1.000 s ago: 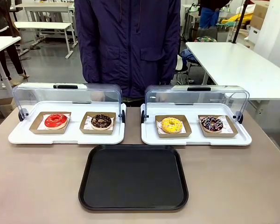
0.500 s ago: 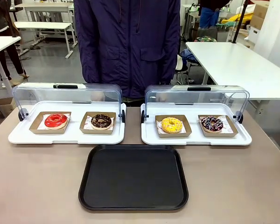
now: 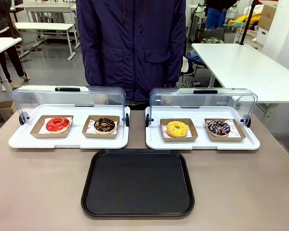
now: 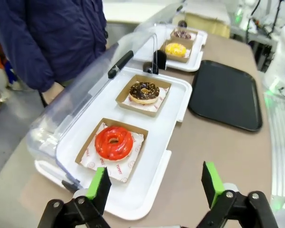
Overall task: Move the third donut from the left to the tray.
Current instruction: Pick up the Paper togo box containing the Donut indicated by the person and place it on the Handle tray.
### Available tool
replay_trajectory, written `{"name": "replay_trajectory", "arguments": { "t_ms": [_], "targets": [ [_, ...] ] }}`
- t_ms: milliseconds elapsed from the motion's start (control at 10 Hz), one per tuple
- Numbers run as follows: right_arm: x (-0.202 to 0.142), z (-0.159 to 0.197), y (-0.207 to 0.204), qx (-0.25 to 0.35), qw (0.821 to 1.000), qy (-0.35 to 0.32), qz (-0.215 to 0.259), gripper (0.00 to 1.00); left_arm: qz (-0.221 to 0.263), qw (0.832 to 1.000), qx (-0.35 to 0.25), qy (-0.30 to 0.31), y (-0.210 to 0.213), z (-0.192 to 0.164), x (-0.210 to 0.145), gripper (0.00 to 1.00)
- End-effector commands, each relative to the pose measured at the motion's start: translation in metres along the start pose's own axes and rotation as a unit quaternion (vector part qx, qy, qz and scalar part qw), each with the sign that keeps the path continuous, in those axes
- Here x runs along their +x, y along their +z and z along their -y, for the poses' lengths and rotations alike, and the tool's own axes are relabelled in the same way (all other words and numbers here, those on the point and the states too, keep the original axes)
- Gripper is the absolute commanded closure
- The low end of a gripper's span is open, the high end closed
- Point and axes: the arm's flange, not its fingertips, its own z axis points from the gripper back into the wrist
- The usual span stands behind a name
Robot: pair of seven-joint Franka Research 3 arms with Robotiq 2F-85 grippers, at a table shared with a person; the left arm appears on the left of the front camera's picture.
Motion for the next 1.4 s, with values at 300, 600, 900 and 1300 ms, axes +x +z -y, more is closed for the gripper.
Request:
{"name": "replay_trajectory", "arguments": {
  "t_ms": [300, 600, 900, 1300],
  "targets": [
    [0.0007, -0.0022, 0.0006, 0.002, 1.0, 0.005, 0.005, 0.0, -0.006, 1.0, -0.006, -0.003, 0.0018, 0.0024, -0.0001, 0.0],
    [0.0007, -0.0022, 0.0006, 0.002, 1.0, 0.005, 0.005, 0.0, -0.006, 1.0, -0.006, -0.003, 0.0018, 0.0024, -0.0001, 0.0],
    [0.0007, -0.0022, 0.0006, 0.002, 1.0, 0.005, 0.005, 0.0, -0.006, 1.0, -0.006, -0.003, 0.0018, 0.0024, -0.0001, 0.0],
    [0.0007, -0.0022, 0.0006, 0.002, 1.0, 0.005, 0.005, 0.0, -0.006, 1.0, -0.006, -0.003, 0.0018, 0.0024, -0.0001, 0.0]
  ]
}}
